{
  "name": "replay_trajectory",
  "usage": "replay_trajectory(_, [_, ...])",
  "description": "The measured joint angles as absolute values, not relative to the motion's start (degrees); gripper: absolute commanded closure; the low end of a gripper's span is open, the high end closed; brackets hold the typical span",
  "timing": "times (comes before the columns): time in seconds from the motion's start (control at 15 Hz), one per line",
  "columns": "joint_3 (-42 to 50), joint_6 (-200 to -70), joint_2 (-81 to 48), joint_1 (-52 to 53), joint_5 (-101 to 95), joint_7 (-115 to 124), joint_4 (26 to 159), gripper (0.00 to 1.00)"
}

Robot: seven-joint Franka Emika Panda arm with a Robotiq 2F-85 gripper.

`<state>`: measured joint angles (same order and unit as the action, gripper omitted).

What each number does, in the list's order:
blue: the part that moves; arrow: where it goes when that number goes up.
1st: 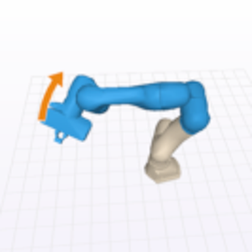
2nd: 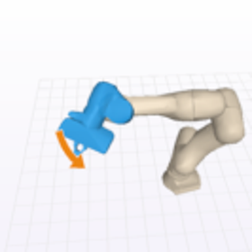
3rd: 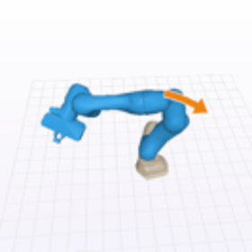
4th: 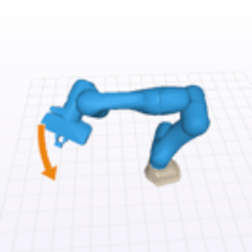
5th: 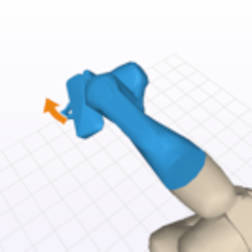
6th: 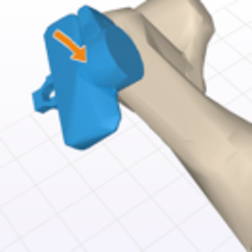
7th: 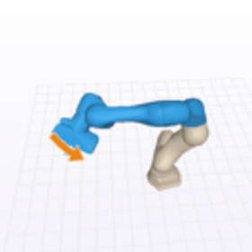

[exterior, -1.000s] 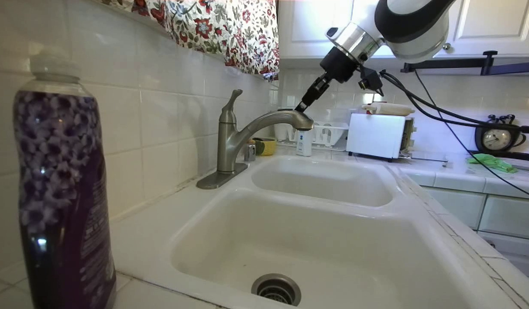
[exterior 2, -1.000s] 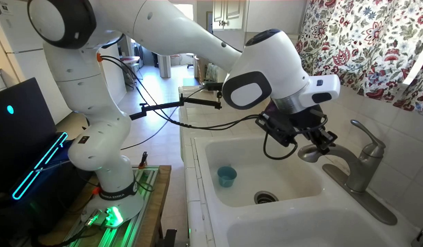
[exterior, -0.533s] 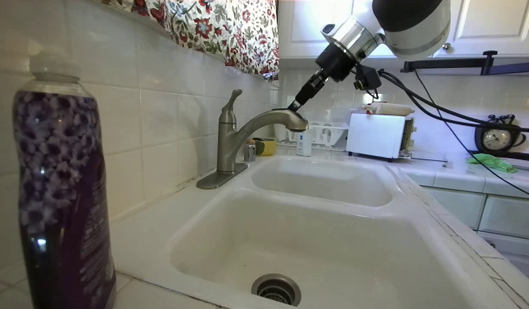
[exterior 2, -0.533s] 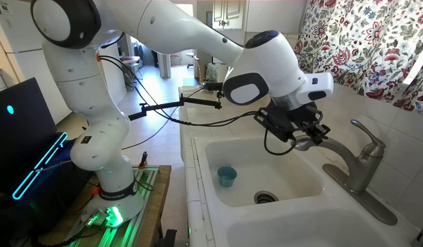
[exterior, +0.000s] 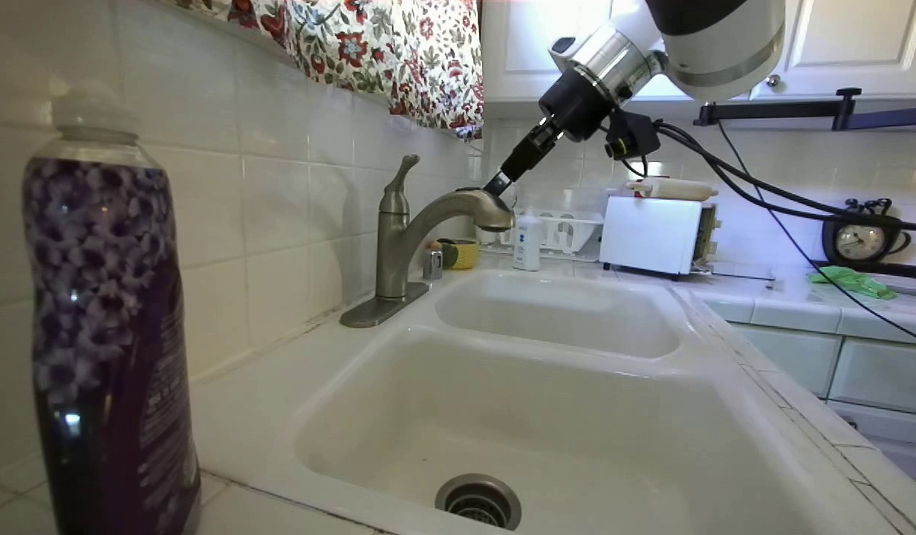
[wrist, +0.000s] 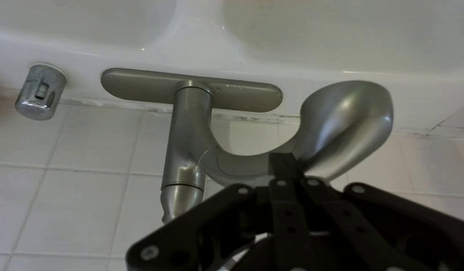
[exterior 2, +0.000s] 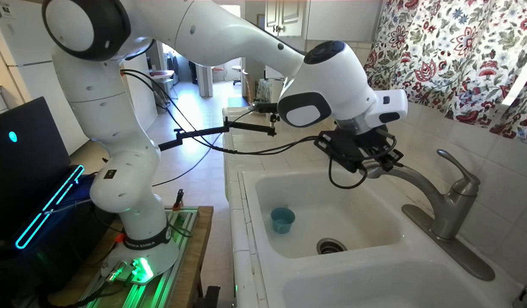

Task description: Push the faucet to the left side of the sink.

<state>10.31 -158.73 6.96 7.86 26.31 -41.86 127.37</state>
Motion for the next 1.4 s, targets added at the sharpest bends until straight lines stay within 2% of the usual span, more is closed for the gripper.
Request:
replay_trajectory(0.93, [10.2,-156.2,3.9,12.4,28.4,-43.4,123.5,1.0])
replay_trajectory(1.0, [10.1,-156.2,3.5,12.6,28.4,-43.3,123.0,0.84])
replay_trajectory(1.07, [10.0,-156.2,3.0,12.8,28.4,-43.3,122.5,0.73])
replay_trajectory(1.4, [7.5,-154.7,2.6,8.8,17.2,-36.5,121.9,0.4])
